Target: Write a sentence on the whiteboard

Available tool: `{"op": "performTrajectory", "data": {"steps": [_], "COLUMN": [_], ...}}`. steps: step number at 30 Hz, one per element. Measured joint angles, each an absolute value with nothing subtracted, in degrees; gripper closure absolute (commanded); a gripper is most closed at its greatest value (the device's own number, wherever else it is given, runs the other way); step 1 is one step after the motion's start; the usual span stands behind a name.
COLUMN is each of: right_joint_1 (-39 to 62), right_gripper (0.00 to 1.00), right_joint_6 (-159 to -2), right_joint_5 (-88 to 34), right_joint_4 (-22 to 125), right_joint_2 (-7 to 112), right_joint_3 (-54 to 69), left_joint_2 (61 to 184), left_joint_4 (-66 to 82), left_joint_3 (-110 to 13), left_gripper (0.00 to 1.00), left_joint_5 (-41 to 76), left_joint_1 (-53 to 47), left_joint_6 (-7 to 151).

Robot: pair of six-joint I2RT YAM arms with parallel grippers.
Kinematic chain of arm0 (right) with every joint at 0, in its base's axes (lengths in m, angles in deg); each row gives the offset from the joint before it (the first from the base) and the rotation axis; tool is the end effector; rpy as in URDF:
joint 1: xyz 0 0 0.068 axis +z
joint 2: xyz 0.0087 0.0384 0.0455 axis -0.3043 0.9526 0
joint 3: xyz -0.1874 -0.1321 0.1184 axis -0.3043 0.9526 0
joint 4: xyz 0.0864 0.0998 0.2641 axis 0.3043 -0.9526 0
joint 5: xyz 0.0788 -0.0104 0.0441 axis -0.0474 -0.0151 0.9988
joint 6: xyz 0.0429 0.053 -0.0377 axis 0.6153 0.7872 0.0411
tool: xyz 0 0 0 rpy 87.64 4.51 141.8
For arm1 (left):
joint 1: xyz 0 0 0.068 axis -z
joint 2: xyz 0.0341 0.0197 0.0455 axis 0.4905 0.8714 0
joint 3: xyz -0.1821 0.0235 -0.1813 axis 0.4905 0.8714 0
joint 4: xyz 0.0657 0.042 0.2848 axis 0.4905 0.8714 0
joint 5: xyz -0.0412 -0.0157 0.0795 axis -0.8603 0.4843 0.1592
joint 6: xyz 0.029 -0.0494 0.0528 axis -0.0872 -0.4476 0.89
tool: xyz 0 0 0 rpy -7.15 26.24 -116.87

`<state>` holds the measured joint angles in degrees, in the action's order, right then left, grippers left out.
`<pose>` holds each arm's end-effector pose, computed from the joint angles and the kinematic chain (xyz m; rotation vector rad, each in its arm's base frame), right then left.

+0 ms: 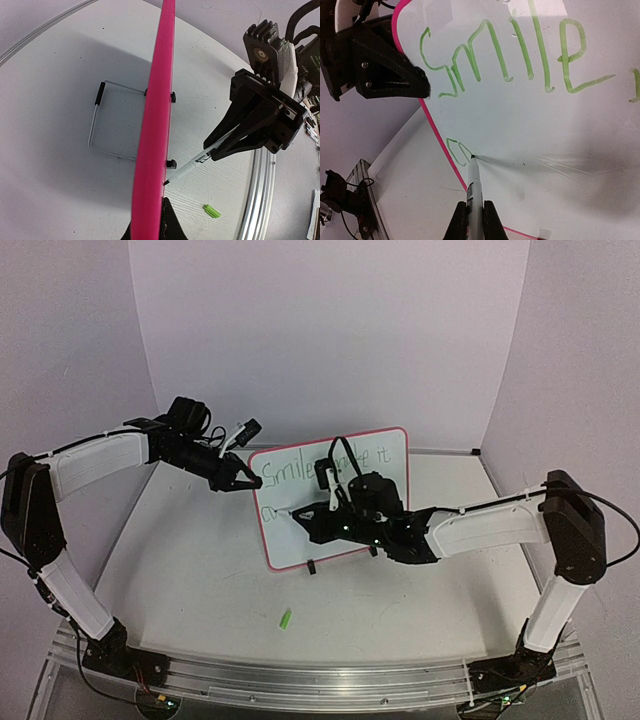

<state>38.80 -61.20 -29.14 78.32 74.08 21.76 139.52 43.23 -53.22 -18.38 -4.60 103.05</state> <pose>0.2493 0.3876 0.1818 -0.5848 1.8799 1.0664 0.3428 -0.2092 0.2522 1.1838 1.9929 -0.9666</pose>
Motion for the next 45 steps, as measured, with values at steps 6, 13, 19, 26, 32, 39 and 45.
{"op": "performTrajectory", "data": {"steps": [6, 13, 19, 26, 32, 39, 45], "right_joint_1": [38.80, 38.57, 38.19, 36.61, 34.89, 34.82, 34.82], "right_gripper": [1.00, 1.00, 1.00, 1.00, 1.00, 1.00, 1.00], "right_joint_6": [-61.22, -61.17, -61.16, -61.13, -61.16, -61.21, -61.37], "right_joint_5": [-28.98, -28.18, -26.21, -22.43, -20.43, -19.61, -19.59], "right_joint_4": [78.19, 77.98, 78.41, 78.71, 78.51, 78.48, 78.18], "right_joint_2": [74.08, 72.74, 68.77, 67.85, 68.05, 70.11, 71.55], "right_joint_3": [21.48, 21.56, 21.82, 22.94, 22.98, 22.88, 22.20], "left_joint_2": [139.52, 139.46, 139.45, 139.45, 139.45, 139.45, 139.45], "left_joint_4": [43.23, 43.27, 43.27, 43.27, 43.29, 43.28, 43.29], "left_joint_3": [-53.22, -53.22, -53.22, -53.22, -53.22, -53.22, -53.22], "left_gripper": [1.00, 1.00, 1.00, 1.00, 1.00, 1.00, 1.00], "left_joint_5": [-18.38, -18.37, -18.36, -18.36, -18.36, -18.36, -18.34], "left_joint_1": [-4.60, -4.56, -4.53, -4.53, -4.53, -4.53, -4.53], "left_joint_6": [103.05, 103.07, 103.07, 103.07, 103.07, 103.07, 103.07]}}
